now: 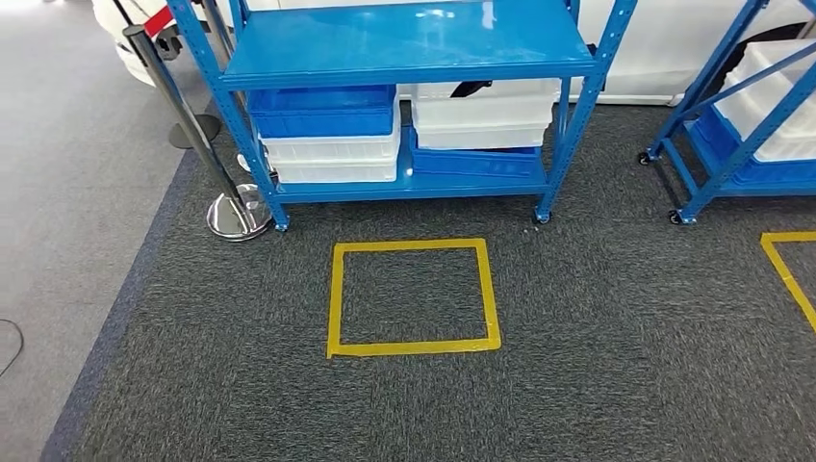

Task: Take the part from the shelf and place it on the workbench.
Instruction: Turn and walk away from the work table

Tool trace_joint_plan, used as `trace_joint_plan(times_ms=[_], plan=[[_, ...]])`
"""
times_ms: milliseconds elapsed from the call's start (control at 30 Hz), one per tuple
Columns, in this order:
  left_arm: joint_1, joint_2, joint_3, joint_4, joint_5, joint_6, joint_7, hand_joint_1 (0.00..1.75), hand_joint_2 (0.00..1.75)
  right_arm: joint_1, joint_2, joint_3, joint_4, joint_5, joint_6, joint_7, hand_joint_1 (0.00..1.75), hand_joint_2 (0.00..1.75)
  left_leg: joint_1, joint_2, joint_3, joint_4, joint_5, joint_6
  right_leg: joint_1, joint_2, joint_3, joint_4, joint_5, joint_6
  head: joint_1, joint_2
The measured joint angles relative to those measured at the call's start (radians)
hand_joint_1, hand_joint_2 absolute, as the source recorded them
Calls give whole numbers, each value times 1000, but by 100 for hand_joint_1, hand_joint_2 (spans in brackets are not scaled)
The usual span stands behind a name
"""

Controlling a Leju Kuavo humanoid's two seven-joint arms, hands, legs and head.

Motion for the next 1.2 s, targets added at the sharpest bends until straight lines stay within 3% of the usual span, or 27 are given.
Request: trace_joint_plan(times_ms=[33,100,133,200,233,300,367,400,433,467,500,567,633,733,800,833,900,933,967,1000,1067,1100,1133,1200], plan=[[1,0,1,0,0,0,0,0,0,-1,0,0,0,0,0,0,0,0,-2,16,39,-75,37,6,1,-12,5,0,-3,2,0,0],[-2,1,3,0,0,0,0,0,0,-1,1,-1,0,0,0,0,0,0,-10,52,99,-193,80,21,5,-32,14,0,-11,10,1,0],[-3,1,3,0,0,0,0,0,0,-2,2,-1,0,0,0,0,0,0,-14,63,110,-219,84,28,6,-41,17,0,-14,15,1,0],[-1,1,4,0,-1,0,0,0,0,-7,2,-1,0,0,0,0,0,0,-18,48,109,-228,85,39,6,-57,24,-4,-16,25,2,0],[1,1,4,0,-1,0,0,0,0,-10,2,-1,0,0,0,0,0,0,-15,37,113,-235,89,44,5,-50,28,-3,-18,31,3,0],[0,1,5,0,-2,0,0,0,0,-11,1,-1,0,0,0,2,0,0,-8,17,121,-250,100,55,2,-2,14,37,-51,41,7,0],[-4,0,5,0,-5,0,-1,0,0,-7,1,-1,0,0,0,3,0,0,-4,-4,121,-254,105,61,-3,49,-42,151,-113,47,12,0],[-5,0,5,0,-6,-1,-1,0,0,-6,1,-2,0,0,-1,4,0,0,-4,-16,120,-253,106,62,-4,57,-75,213,-136,49,13,0],[-5,0,5,0,-8,-1,-1,0,0,-4,1,-2,0,1,-1,5,0,0,-4,-29,119,-252,106,62,-6,59,-98,252,-141,51,13,0],[-4,0,5,0,-8,-2,-2,0,0,-3,1,-2,0,1,-2,5,0,0,-4,-43,120,-250,105,61,-7,60,-106,258,-127,53,13,0],[-4,0,6,0,-8,-3,-2,0,0,-2,1,-2,0,1,-2,6,0,0,-3,-57,120,-248,104,59,-9,62,-94,223,-93,54,13,0],[-3,-2,6,0,-10,-7,-5,0,0,-1,0,-4,0,0,-5,7,0,0,-3,-77,120,-239,99,52,-12,74,-44,97,-19,52,16,0],[-2,-2,7,0,-10,-10,-8,0,0,-5,-1,-10,0,-3,-6,8,0,0,-5,-89,115,-229,92,41,-12,86,-16,20,10,48,19,0],[1,-3,14,0,-8,-15,-20,0,0,-13,2,-20,0,-10,-6,8,0,0,-3,-90,111,-228,81,20,-9,85,-12,8,2,29,19,0],[0,-4,22,0,-5,-18,-30,0,0,-10,5,-25,0,-12,-6,7,0,0,-1,-58,97,-189,58,10,-12,77,-1,1,-9,12,12,0],[-2,-5,26,0,-4,-19,-33,0,0,-6,6,-28,0,-13,-6,7,0,0,1,-37,73,-136,37,6,-12,71,6,-1,-14,5,7,0],[-3,-5,32,0,-4,-19,-35,0,0,1,6,-37,0,-15,-7,7,0,0,2,-11,-6,5,-16,-1,-9,60,18,0,-26,0,1,0],[-2,-5,34,0,-5,-19,-36,0,0,2,6,-40,0,-15,-6,7,0,0,2,-8,-42,60,-28,-4,-8,55,27,1,-32,2,0,0],[0,-5,35,0,-7,-19,-36,0,0,3,6,-42,0,-16,-6,7,0,0,2,-7,-61,81,-18,-4,-6,52,36,1,-39,4,1,0],[2,-5,36,0,-8,-19,-35,0,0,3,6,-44,0,-16,-6,7,0,0,2,-7,-60,59,13,-1,-5,49,49,1,-47,6,0,0],[4,-5,38,0,-9,-19,-35,0,0,4,7,-45,0,-17,-5,8,0,0,-4,-2,-12,-71,102,13,-4,43,77,-1,-68,10,1,0],[4,-5,39,0,-10,-19,-35,0,0,4,9,-46,0,-17,-3,8,0,0,-9,3,16,-133,127,23,-4,40,88,-3,-78,15,2,0],[5,-5,40,0,-10,-19,-34,0,0,4,10,-47,1,-17,-2,9,0,0,-15,7,35,-173,135,33,-4,38,97,-7,-86,20,3,0],[8,-5,42,0,-11,-19,-32,0,0,1,12,-49,1,-17,0,9,0,0,-22,11,55,-200,115,48,-3,36,114,-11,-87,34,4,0]])
